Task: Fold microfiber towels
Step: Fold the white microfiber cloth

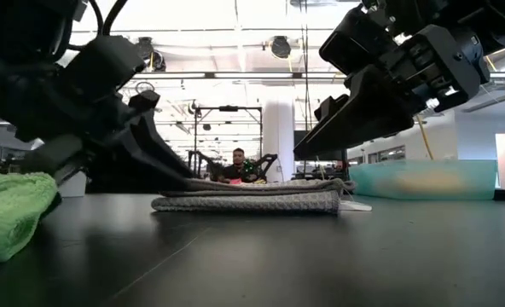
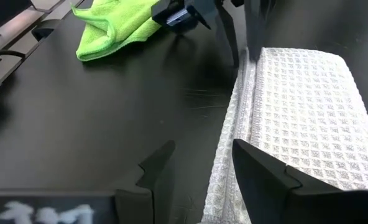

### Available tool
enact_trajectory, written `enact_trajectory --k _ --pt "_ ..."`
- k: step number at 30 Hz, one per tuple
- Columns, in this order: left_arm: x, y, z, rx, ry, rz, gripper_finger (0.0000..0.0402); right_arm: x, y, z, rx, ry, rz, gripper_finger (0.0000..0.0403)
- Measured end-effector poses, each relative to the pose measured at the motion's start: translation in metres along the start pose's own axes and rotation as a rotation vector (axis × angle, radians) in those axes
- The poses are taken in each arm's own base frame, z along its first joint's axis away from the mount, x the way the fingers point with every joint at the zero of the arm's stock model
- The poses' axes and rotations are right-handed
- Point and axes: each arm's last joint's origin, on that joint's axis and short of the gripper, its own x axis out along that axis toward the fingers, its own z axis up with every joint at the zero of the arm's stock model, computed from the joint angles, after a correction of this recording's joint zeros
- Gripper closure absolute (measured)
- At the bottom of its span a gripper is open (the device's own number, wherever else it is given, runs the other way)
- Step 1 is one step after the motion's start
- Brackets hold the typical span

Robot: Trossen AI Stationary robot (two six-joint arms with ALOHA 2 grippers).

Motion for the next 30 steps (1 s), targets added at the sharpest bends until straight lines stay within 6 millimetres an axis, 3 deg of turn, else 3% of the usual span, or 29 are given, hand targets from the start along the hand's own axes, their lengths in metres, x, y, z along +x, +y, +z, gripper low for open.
enact_trajectory --k 16,19,23,30 --pt "0.002 0.002 -0.006 -0.084 0.051 0.084 0.0314 0.000 0.000 0.000 -0.003 0.001 0.004 0.0252" --pt "0.002 0.002 -0.007 -0.083 0.067 0.084 0.0335 0.000 0.000 0.000 -0.003 0.001 0.004 0.0252" --pt "0.002 0.002 -0.007 -0.083 0.065 0.105 0.0391 0.000 0.000 0.000 -0.005 0.001 0.004 0.0252" --pt "0.003 -0.004 0.012 0.026 0.046 0.124 0.0397 0.000 0.000 0.000 -0.056 0.000 -0.005 0.0252"
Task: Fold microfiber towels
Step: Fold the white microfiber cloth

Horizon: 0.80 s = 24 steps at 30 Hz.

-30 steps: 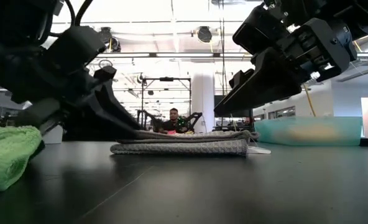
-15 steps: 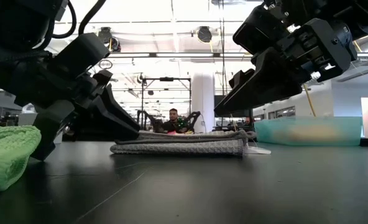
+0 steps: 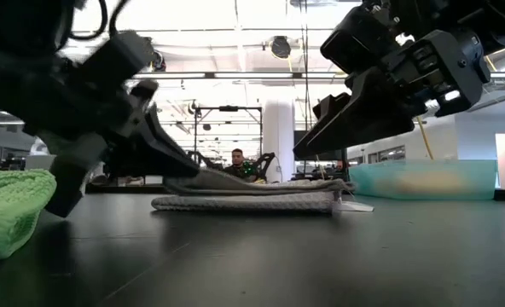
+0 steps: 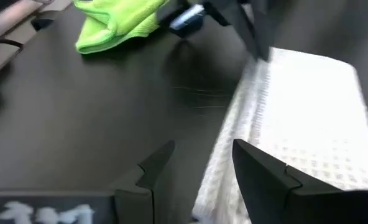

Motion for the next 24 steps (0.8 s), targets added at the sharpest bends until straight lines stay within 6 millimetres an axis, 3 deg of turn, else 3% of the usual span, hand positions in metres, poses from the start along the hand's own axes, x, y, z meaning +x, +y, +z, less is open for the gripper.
enact_trajectory --k 6,12,20,24 --pt "-0.008 -0.008 0.013 0.113 0.024 0.094 0.0397 -0.001 0.009 -0.001 -0.085 0.003 -0.027 0.0243" --pt "-0.009 -0.009 0.013 0.129 0.024 0.103 0.0398 -0.002 0.015 -0.007 -0.173 0.053 -0.169 0.0213" --pt "-0.020 -0.019 0.012 0.278 0.032 0.106 0.0390 -0.002 0.014 -0.007 -0.172 0.047 -0.172 0.0207" --pt "-0.018 -0.017 0.009 0.249 0.057 0.087 0.0396 -0.002 0.014 -0.006 -0.170 0.043 -0.174 0.0207"
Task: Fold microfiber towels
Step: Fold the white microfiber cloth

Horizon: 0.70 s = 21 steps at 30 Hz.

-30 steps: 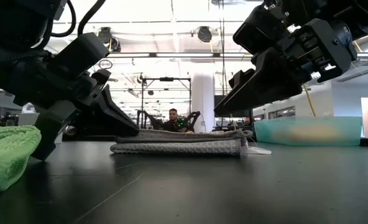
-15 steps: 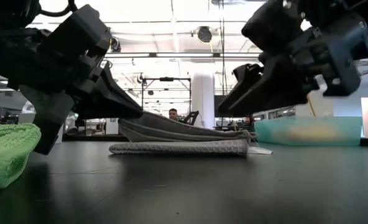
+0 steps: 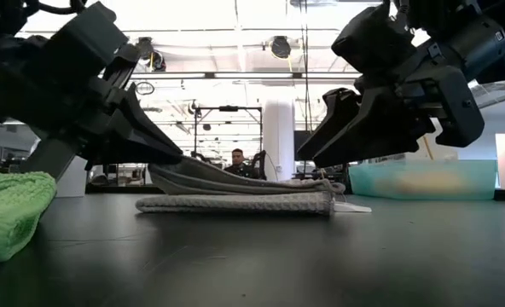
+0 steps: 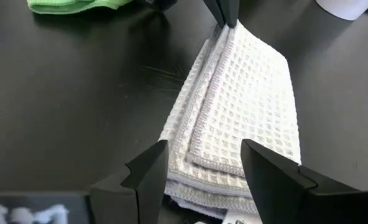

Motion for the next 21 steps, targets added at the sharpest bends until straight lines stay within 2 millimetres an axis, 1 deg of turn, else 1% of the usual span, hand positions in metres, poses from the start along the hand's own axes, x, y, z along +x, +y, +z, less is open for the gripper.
enact_trajectory --k 5,7,10,12,17,19,21 --pt "-0.002 -0.001 0.001 -0.002 -0.008 0.002 0.0396 0.000 0.000 0.000 0.015 -0.002 0.000 0.0206" --pt "-0.008 0.000 0.004 0.031 -0.026 -0.001 0.0392 0.000 0.000 0.000 0.015 -0.002 0.000 0.0206" --pt "-0.016 0.003 0.008 0.034 -0.045 -0.010 0.0396 0.000 0.000 0.000 0.015 -0.003 0.000 0.0206" --pt "-0.021 0.003 0.008 0.041 -0.039 -0.020 0.0398 0.000 0.000 0.001 0.018 -0.009 0.000 0.0206" --pt "-0.021 0.001 -0.001 0.035 0.020 -0.037 0.0388 0.000 0.000 0.001 0.021 -0.010 0.000 0.0206" --pt "-0.021 0.002 0.000 0.027 0.014 -0.033 0.0392 0.000 0.000 0.001 0.030 -0.009 0.000 0.0206" --pt "-0.026 0.003 0.003 0.043 -0.008 -0.022 0.0397 0.000 0.000 0.001 0.034 -0.010 0.000 0.0206"
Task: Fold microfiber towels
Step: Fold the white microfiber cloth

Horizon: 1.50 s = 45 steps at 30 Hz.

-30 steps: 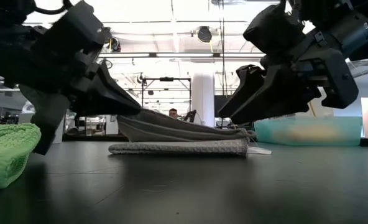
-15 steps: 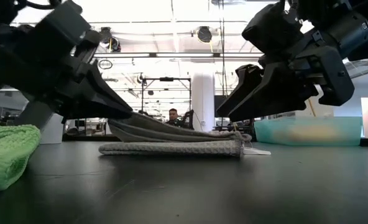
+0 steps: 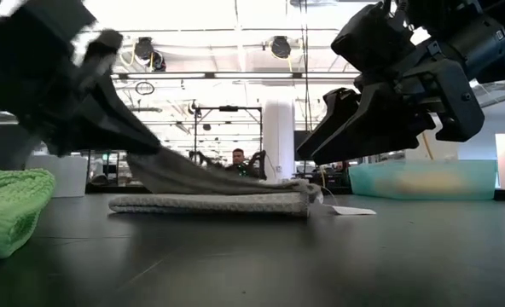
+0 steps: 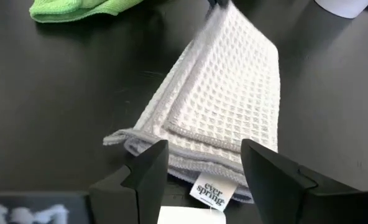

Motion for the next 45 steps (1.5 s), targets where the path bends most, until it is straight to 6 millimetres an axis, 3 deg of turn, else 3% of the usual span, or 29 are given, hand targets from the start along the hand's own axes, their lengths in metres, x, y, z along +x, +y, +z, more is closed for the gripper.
enact_trajectory --k 8,19,23,28,31,36,41,45 --pt "-0.023 0.001 0.002 0.009 -0.010 0.003 0.0398 0.000 0.000 0.000 0.000 0.000 0.002 0.0206" --pt "-0.018 0.000 -0.013 -0.161 0.092 -0.102 0.0365 0.000 0.000 0.002 0.009 -0.018 0.005 0.0206" --pt "-0.018 0.004 -0.012 -0.285 0.104 -0.126 0.0320 0.000 0.001 0.006 0.060 -0.056 0.012 0.0206" --pt "-0.032 0.024 -0.004 -0.453 0.077 -0.230 0.0247 -0.001 0.003 0.015 0.173 -0.126 0.092 0.0206" --pt "-0.038 0.034 -0.009 -0.560 0.130 -0.237 0.0226 0.000 0.004 0.024 0.250 -0.147 0.100 0.0206" --pt "-0.032 0.029 -0.032 -0.559 0.206 -0.231 0.0249 0.021 0.009 0.035 0.282 -0.152 0.101 0.0224" --pt "-0.027 0.020 -0.052 -0.593 0.231 -0.373 0.0301 0.050 0.006 0.044 0.337 -0.147 0.079 0.0269" --pt "-0.031 0.018 -0.057 -0.581 0.291 -0.387 0.0340 0.064 -0.003 0.035 0.386 -0.109 0.047 0.0314"
